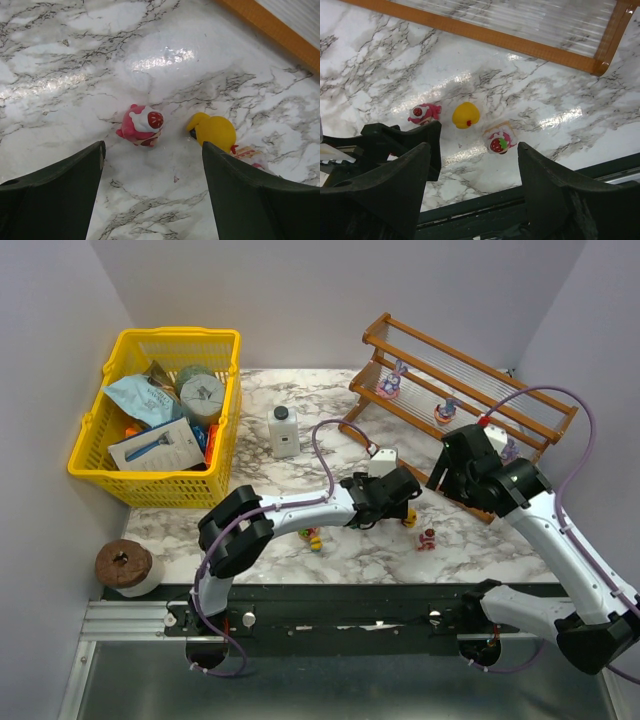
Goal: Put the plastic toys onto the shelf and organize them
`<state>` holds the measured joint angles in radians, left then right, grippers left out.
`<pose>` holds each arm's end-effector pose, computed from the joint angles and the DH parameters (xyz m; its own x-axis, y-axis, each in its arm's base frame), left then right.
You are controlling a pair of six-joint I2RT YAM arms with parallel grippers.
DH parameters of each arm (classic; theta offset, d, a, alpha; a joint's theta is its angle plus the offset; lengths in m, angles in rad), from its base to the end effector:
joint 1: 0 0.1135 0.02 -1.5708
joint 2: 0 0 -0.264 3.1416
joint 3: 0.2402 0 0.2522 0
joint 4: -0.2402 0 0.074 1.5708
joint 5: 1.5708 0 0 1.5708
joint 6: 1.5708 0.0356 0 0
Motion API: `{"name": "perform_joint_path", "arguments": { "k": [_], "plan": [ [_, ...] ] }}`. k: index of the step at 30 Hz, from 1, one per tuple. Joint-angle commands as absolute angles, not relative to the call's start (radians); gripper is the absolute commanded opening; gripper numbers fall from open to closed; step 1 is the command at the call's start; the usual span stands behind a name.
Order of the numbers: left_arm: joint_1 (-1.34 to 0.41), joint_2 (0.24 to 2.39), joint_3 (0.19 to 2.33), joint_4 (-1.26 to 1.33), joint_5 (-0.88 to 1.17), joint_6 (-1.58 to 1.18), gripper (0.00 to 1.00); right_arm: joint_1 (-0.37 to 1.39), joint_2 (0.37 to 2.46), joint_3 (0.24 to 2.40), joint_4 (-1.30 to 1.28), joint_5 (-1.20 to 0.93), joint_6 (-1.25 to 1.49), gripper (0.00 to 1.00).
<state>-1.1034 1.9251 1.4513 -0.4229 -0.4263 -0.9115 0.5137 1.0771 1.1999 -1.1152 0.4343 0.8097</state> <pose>0.2039 -0.3713 0.2196 -0.7662 -0.0791 -0.6377 0.1485 0.9437 -0.2955 0.1718 0.0797 0.3465 -0.6807 0.3701 -0.6322 0.3588 0.9208 0.1528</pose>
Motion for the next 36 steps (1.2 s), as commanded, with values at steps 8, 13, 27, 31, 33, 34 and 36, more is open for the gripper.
{"name": "perform_joint_path", "arguments": {
  "k": [8, 13, 27, 31, 33, 34, 36],
  "plan": [
    [-1.106, 1.999, 1.473, -0.397, -0.505, -0.945, 0.77, 0.469, 1.063, 1.201, -1.088, 0.399, 0.715, 0.78],
    [-1.106, 2.006, 1.463, -0.368, -0.522, -0.943, 0.7, 0.466, 1.046, 1.19, -1.091, 0.4, 0.716, 0.77],
    [-1.106, 2.034, 1.437, -0.318, -0.531, -0.934, 0.59, 0.466, 1.002, 1.169, -1.12, 0.416, 0.732, 0.77],
    [-1.106, 2.039, 1.433, -0.302, -0.535, -0.922, 0.52, 0.466, 0.994, 1.164, -1.123, 0.423, 0.733, 0.76],
    [-1.106, 2.036, 1.422, -0.29, -0.546, -0.91, 0.47, 0.466, 0.994, 1.164, -1.124, 0.426, 0.733, 0.76],
    [-1.106, 2.033, 1.411, -0.279, -0.551, -0.904, 0.45, 0.466, 0.994, 1.164, -1.124, 0.431, 0.732, 0.76],
    [-1.108, 2.013, 1.353, -0.198, -0.554, -0.873, 0.39, 0.466, 0.993, 1.164, -1.126, 0.434, 0.735, 0.76]
  ]
}}
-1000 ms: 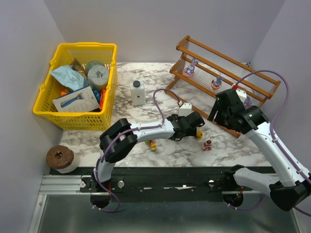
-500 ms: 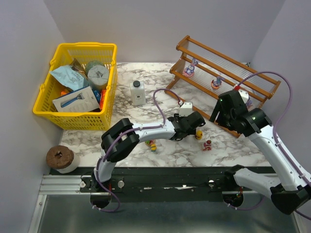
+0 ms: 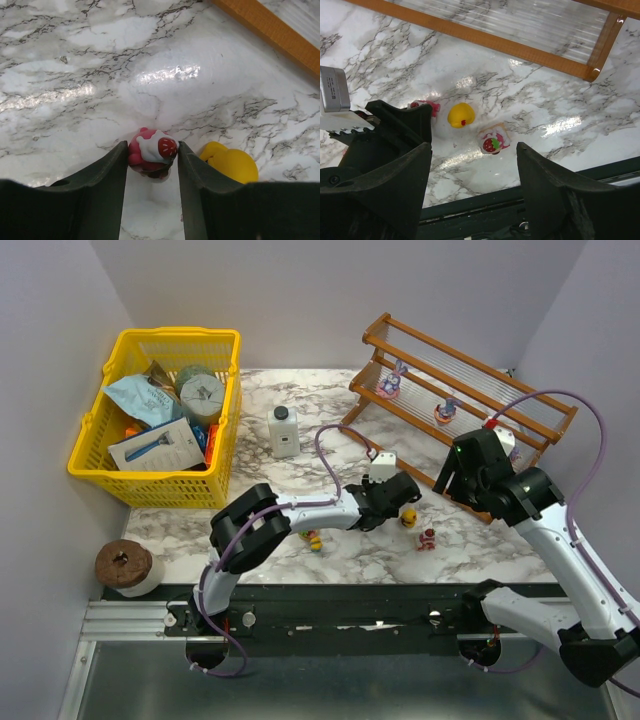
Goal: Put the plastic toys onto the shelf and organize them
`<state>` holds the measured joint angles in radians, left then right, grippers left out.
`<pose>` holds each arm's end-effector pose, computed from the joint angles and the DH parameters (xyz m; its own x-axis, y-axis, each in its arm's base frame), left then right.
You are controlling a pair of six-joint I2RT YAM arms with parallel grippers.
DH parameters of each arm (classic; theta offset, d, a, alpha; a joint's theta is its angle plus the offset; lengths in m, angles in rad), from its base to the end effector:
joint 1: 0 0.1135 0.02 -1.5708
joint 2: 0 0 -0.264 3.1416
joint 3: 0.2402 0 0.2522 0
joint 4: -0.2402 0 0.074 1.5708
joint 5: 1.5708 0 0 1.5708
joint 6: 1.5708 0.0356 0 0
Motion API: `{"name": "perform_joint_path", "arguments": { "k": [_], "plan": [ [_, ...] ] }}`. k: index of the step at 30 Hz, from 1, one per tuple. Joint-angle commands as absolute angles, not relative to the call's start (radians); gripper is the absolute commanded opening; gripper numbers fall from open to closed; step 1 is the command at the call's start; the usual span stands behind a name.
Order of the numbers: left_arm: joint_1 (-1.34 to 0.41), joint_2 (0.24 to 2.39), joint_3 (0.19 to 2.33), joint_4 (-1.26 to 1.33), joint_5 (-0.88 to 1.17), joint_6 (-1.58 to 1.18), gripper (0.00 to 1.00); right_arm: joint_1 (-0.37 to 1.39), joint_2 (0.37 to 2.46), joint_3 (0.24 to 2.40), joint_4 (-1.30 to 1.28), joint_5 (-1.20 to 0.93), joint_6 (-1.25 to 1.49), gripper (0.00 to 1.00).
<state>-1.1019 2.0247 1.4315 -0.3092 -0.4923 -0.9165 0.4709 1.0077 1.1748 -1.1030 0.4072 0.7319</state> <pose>0.2128 -0.3829 0.1809 -0.7346 -0.0972 -0.6715 0.1165 0.9569 -0.2660 0.1614 0.0663 0.3507 -0.6723 0.3463 -0.6543 0.3253 0.9321 0.1592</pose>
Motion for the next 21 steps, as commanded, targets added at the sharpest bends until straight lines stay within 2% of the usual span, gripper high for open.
{"name": "perform_joint_path", "arguments": {
  "k": [1, 5, 14, 21],
  "plan": [
    [-1.108, 2.007, 1.336, -0.171, -0.554, -0.864, 0.36, 0.466, 0.992, 1.164, -1.126, 0.437, 0.735, 0.76],
    [-1.106, 1.983, 1.273, -0.014, -0.542, -0.769, 0.28, 0.466, 0.991, 1.172, -1.132, 0.443, 0.733, 0.76],
    [-1.1, 1.98, 1.246, 0.17, -0.427, -0.557, 0.23, 0.463, 0.992, 1.215, -1.138, 0.454, 0.727, 0.75],
    [-1.051, 1.974, 1.232, 0.247, -0.336, -0.523, 0.21, 0.459, 0.982, 1.241, -1.146, 0.465, 0.721, 0.75]
  ]
}}
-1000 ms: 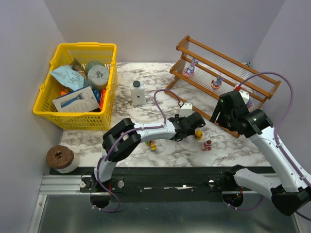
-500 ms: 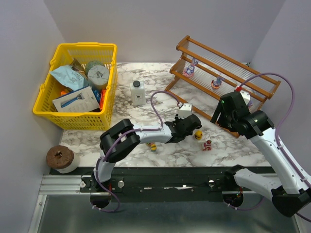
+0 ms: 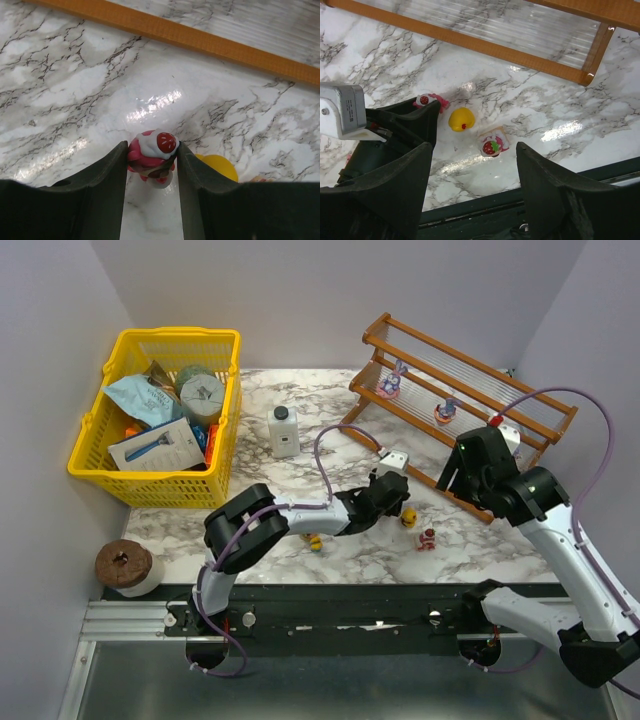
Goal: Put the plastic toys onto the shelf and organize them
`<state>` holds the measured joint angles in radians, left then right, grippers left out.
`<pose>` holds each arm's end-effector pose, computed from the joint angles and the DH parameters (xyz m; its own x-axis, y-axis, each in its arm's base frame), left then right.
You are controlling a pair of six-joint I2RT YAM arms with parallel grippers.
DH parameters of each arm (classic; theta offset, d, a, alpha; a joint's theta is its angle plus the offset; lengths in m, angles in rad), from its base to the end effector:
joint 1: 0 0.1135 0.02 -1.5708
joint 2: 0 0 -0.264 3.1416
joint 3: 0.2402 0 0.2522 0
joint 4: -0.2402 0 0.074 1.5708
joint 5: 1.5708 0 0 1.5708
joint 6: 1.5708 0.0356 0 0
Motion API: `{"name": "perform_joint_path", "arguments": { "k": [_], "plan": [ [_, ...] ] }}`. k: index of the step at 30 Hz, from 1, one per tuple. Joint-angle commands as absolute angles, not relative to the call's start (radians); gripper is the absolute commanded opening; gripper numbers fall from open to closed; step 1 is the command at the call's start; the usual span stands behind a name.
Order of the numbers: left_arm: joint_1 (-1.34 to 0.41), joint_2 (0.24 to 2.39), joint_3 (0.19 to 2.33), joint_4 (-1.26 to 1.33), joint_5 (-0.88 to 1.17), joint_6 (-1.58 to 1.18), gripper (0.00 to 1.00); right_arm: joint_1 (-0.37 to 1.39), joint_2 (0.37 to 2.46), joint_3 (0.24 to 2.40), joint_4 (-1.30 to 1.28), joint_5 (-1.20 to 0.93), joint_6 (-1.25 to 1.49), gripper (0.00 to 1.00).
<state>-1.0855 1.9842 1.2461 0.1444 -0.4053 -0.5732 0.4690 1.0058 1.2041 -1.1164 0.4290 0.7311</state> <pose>0.2158 -0.3792 0.1751 -0.5774 0.0265 -0.8160 0.4134 0.8714 -0.2642 0.1598 0.0643 0.3590 -0.6515 0.3506 -0.6728 0.3349 0.9286 0.1595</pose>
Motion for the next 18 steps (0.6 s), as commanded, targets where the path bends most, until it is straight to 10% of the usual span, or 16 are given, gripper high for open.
{"name": "perform_joint_path", "arguments": {
  "k": [1, 18],
  "plan": [
    [-1.036, 1.974, 1.232, 0.252, -0.324, -0.522, 0.2, 0.457, 0.979, 1.244, -1.147, 0.465, 0.719, 0.75],
    [-0.933, 2.158, 1.545, 0.279, -0.083, -0.335, 0.17, 0.443, 0.96, 1.261, -1.16, 0.482, 0.692, 0.75]
  ]
}}
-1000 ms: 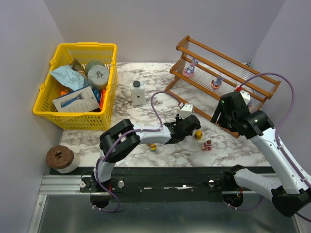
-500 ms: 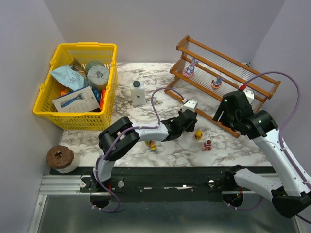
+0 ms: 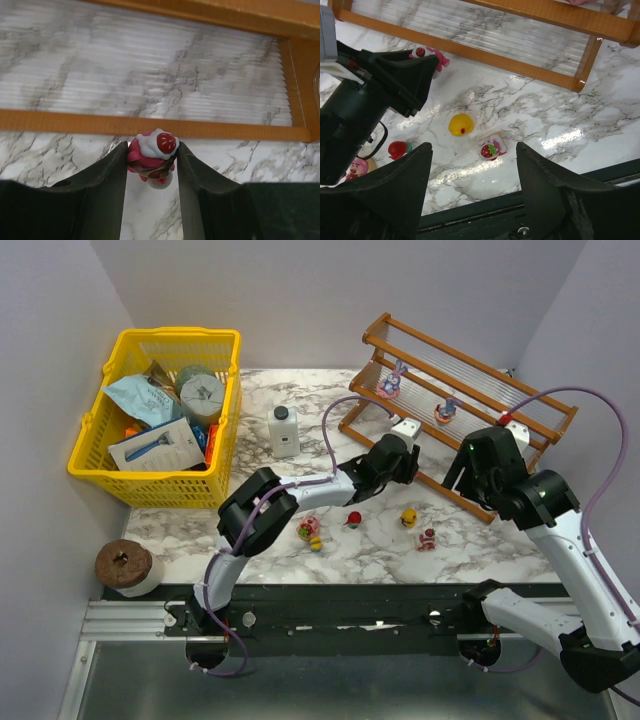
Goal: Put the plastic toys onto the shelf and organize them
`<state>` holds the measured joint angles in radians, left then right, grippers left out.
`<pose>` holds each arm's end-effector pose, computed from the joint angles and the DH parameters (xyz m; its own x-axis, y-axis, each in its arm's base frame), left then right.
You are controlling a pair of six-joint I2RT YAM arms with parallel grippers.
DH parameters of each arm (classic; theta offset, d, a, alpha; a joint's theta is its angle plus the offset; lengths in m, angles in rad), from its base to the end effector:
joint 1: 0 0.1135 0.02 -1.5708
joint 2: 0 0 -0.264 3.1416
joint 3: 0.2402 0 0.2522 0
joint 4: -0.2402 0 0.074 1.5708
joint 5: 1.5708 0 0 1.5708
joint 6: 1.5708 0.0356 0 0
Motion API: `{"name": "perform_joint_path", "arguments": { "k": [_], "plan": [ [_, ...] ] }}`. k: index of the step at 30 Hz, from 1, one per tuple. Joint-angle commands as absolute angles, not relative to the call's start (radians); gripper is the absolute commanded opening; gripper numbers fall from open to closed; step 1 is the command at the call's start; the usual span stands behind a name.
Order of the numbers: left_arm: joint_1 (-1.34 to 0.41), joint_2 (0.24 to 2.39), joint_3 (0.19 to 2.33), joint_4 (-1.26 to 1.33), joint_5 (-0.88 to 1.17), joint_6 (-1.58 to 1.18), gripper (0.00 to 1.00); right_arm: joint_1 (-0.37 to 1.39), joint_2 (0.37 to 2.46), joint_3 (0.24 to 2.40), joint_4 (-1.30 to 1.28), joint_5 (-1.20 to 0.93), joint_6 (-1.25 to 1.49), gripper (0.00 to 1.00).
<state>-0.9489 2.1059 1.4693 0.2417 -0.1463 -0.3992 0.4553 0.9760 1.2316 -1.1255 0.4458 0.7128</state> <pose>0.2886 -0.3937 0.2012 -0.4886 0.0216 -0.8723 0.5815 0.7533 -0.3071 0.1526 0.0576 0.3710 -0.6154 0.3557 -0.7034 0.3377 0.9253 0.1724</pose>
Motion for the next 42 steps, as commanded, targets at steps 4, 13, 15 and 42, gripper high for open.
{"name": "perform_joint_path", "arguments": {
  "k": [4, 13, 15, 42],
  "plan": [
    [-0.928, 2.221, 1.621, 0.287, -0.074, -0.287, 0.18, 0.442, 0.962, 1.266, -1.169, 0.486, 0.68, 0.75],
    [-0.919, 2.309, 1.71, 0.304, -0.057, -0.175, 0.2, 0.437, 0.98, 1.267, -1.169, 0.486, 0.664, 0.75],
    [-0.919, 2.321, 1.724, 0.308, -0.038, -0.132, 0.21, 0.436, 0.985, 1.264, -1.169, 0.48, 0.661, 0.75],
    [-0.914, 2.434, 1.867, 0.229, -0.092, -0.21, 0.31, 0.433, 0.992, 1.236, -1.161, 0.449, 0.67, 0.75]
  ]
}}
